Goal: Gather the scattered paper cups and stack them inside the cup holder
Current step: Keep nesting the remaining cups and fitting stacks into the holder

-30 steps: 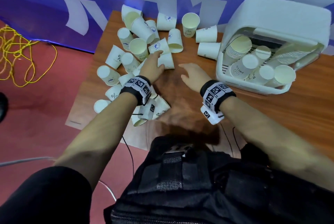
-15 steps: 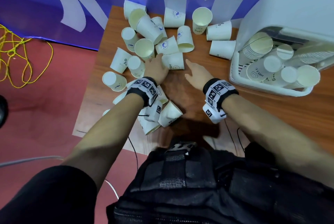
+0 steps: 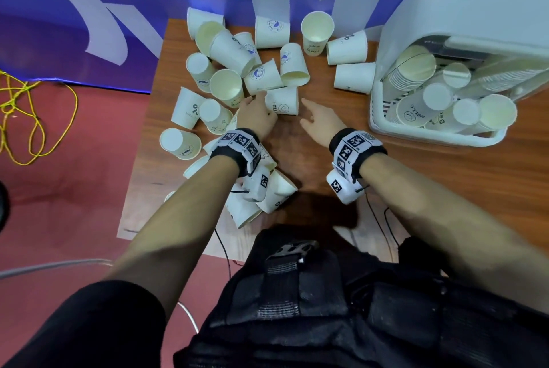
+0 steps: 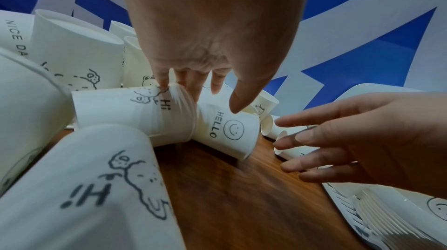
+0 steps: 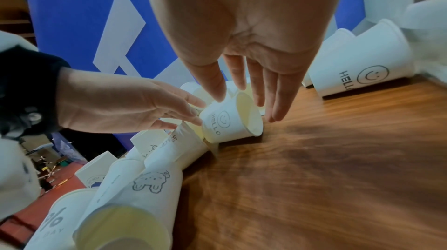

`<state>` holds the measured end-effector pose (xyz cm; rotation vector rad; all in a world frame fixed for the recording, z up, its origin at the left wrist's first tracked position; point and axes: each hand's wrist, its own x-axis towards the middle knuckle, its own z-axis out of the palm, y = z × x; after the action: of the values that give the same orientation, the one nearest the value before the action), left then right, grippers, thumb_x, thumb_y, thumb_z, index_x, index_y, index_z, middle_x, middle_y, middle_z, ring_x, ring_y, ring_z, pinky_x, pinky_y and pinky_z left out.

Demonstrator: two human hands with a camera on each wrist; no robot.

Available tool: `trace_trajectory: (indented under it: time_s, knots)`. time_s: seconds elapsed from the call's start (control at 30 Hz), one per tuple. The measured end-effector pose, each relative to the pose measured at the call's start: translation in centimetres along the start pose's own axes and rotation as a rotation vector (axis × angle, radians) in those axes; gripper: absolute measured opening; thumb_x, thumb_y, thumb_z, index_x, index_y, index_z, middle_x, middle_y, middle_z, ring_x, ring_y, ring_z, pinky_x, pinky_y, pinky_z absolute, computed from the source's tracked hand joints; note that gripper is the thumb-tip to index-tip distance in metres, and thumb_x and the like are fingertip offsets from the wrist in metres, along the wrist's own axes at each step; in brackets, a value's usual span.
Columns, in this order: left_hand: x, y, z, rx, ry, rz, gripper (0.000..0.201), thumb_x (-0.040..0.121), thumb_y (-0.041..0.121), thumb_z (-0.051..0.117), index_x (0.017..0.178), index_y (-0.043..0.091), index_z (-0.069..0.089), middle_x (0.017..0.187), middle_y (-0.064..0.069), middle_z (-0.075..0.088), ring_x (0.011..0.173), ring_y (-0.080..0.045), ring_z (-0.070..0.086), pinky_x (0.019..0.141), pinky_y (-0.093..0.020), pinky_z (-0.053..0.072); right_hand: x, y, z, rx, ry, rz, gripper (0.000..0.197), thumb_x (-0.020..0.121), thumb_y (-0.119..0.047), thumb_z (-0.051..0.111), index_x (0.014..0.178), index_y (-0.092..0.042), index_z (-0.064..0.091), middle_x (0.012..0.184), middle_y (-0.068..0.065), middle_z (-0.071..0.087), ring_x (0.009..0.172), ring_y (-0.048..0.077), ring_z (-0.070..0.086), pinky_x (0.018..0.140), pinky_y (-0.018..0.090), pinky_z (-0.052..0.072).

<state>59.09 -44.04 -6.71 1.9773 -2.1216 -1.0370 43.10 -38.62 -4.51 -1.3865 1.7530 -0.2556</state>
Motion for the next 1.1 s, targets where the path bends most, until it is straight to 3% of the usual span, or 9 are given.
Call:
trace_trajectory:
  time_s: [0.1,0.2,0.33,0.43,0.6,0.8,0.97,1.1]
  knots:
    - [0.2,0.2,0.2,0.015,0.005,0.011,0.051,0.089,0.022,0.051,0.138,0.008,0.042,0.133,-0.019,0.052,0.136,-0.034,0.032,0.108,-0.039,0.032,0.1,0.4,0.0,-0.018,-0.023,0.010,0.054,0.097,-0.015,0.044,0.148,-0.018,0.028,0.138,0.015,0.047,0.123,0.028,0.047,0.098,0.030,0.036]
    - [0.2,0.1,0.7,0.014,0.014,0.061,0.048,0.084,0.029,0.051,0.128,0.011,0.050,0.114,-0.015,0.061,0.119,-0.036,0.048,0.096,-0.041,0.040,0.4,0.6,0.3,-0.011,-0.045,0.043,0.058,0.097,-0.019,0.045,0.150,-0.017,0.022,0.146,0.015,0.040,0.131,0.028,0.040,0.108,0.034,0.034]
    - [0.1,0.2,0.9,0.013,0.004,0.098,0.054,0.087,0.027,0.057,0.137,0.012,0.044,0.123,-0.015,0.060,0.121,-0.037,0.048,0.102,-0.046,0.035,0.9,0.7,0.5,0.051,-0.017,0.066,0.060,0.096,-0.018,0.047,0.151,-0.017,0.022,0.142,0.015,0.045,0.127,0.025,0.046,0.100,0.026,0.035]
    - [0.1,1.0,0.8,-0.040,0.012,0.145,0.056,0.088,0.025,0.055,0.141,0.011,0.040,0.120,-0.016,0.061,0.115,-0.035,0.053,0.101,-0.047,0.037,0.9,0.8,0.4,0.063,0.008,0.069,0.061,0.096,-0.017,0.047,0.151,-0.020,0.021,0.139,0.015,0.048,0.119,0.027,0.051,0.091,0.025,0.039]
    - [-0.9,3.3,0.7,-0.298,0.001,0.160,0.056,0.089,0.010,0.053,0.143,0.014,0.037,0.131,-0.011,0.054,0.118,-0.025,0.053,0.102,-0.036,0.042,-0.3,1.3,-0.6,0.049,0.032,0.056,0.067,0.096,-0.018,0.046,0.152,-0.021,0.010,0.146,0.016,0.040,0.123,0.030,0.048,0.098,0.034,0.042]
    - [-4.1,6.5,0.6,-0.436,0.110,0.308,0.049,0.085,0.004,0.048,0.133,0.015,0.049,0.129,-0.004,0.056,0.111,-0.012,0.053,0.100,-0.029,0.043,-3.1,3.1,-2.8,0.040,0.117,0.034,0.072,0.095,-0.021,0.049,0.152,-0.018,0.005,0.147,0.016,0.040,0.127,0.032,0.046,0.100,0.036,0.039]
    - [-6.1,9.9,0.9,-0.423,0.165,0.457,0.048,0.083,0.009,0.048,0.131,0.016,0.052,0.131,-0.003,0.056,0.119,-0.016,0.052,0.104,-0.036,0.042,-6.0,4.5,-5.2,0.055,0.236,0.000,0.073,0.095,-0.022,0.051,0.152,-0.017,0.005,0.144,0.014,0.042,0.126,0.030,0.047,0.102,0.037,0.039]
    - [-7.0,12.9,1.5,-0.453,0.150,0.520,0.048,0.083,0.008,0.048,0.130,0.014,0.053,0.131,-0.002,0.057,0.120,-0.014,0.052,0.105,-0.037,0.043,-7.8,6.0,-7.4,0.103,0.378,0.024,0.075,0.092,-0.023,0.055,0.152,-0.021,0.010,0.135,0.013,0.052,0.118,0.031,0.054,0.096,0.036,0.043]
